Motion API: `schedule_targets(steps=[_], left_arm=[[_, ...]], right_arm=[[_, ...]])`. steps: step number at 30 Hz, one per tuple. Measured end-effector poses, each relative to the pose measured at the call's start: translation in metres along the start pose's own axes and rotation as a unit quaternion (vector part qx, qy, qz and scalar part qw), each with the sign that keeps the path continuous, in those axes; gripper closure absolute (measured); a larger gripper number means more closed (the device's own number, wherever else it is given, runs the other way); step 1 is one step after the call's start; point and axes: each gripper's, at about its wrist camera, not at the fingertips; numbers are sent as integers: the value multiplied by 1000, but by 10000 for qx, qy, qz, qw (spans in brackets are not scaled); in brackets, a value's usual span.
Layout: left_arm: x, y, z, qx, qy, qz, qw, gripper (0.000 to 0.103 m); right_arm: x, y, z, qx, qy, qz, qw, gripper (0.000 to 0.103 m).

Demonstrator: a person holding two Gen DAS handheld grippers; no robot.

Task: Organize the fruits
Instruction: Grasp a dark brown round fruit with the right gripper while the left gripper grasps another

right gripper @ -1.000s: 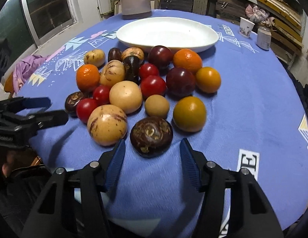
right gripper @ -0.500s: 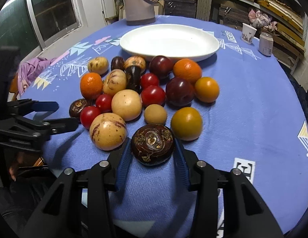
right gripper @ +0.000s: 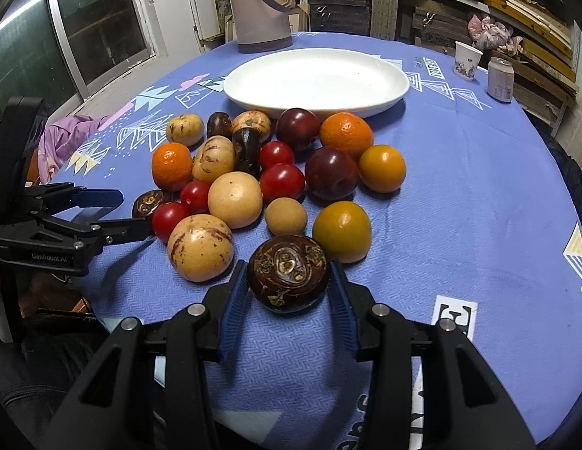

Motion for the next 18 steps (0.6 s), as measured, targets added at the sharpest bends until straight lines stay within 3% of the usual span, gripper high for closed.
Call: schedule_targets(steps=[6, 8, 9, 10, 18], left_arm=[[2, -10, -8, 151, -54, -337, 9993, 19], [3, -14, -11, 286, -81, -477, 9984, 25], [3, -16, -11, 290, -117, -537, 9981, 35], [4, -17, -10, 255, -172, -603, 9977, 62], [6, -11, -5, -106, -185, -604, 9979, 61]], right_arm=[[1, 3, 0, 60, -13, 30, 10000, 60], [0, 5, 0, 61, -1, 59, 10000, 60], [1, 6, 0, 58, -2, 61, 10000, 60], [1, 5, 0, 55, -3, 54, 10000, 60], [2, 5, 3, 96, -42, 29, 9999, 60]])
Point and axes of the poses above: each gripper's, at about its wrist camera, not at the fingertips, and z roughly against the way its jaws point, y to its left, x to its top, and after that the axes turned 3 degrees about -x, right-handed
